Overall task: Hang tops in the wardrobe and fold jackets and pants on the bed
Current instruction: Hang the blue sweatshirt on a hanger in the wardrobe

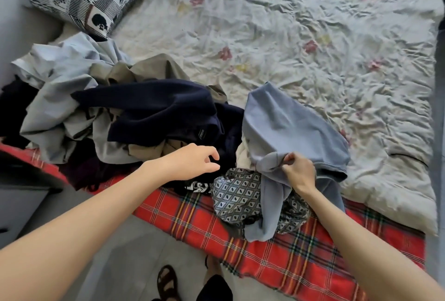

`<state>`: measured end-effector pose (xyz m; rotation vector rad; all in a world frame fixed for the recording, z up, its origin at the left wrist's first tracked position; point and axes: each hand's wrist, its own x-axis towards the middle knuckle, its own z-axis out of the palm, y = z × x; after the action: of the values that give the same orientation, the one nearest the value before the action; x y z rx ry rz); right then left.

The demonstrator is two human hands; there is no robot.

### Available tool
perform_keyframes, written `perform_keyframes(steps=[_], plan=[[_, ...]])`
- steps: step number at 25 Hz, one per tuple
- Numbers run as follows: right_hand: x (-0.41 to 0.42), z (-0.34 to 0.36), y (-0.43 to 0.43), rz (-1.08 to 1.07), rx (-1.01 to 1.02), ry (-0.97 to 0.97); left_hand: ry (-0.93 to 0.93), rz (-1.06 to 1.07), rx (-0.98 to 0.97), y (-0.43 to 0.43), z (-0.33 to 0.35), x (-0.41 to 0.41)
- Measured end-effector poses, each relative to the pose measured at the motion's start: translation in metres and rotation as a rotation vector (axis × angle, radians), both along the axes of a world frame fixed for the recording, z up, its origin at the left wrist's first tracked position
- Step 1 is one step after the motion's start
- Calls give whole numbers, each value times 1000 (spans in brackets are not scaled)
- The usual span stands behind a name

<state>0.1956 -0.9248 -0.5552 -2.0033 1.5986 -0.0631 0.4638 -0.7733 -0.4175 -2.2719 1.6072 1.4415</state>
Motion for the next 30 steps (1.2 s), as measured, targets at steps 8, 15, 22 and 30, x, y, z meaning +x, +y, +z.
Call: perform_keyframes(steps=[8, 15, 22, 30], plan=[[69, 315, 60, 672, -513, -330, 376, 359, -658, 32, 156, -26], [109, 486, 207, 808, -479, -752, 179, 474, -1127, 170, 293, -22], [201, 431, 292, 940, 60, -1001, 22, 865, -1381, 314, 376, 13], [307, 447, 397, 1389, -206, -1049, -773, 1040, -901, 479, 420, -9]])
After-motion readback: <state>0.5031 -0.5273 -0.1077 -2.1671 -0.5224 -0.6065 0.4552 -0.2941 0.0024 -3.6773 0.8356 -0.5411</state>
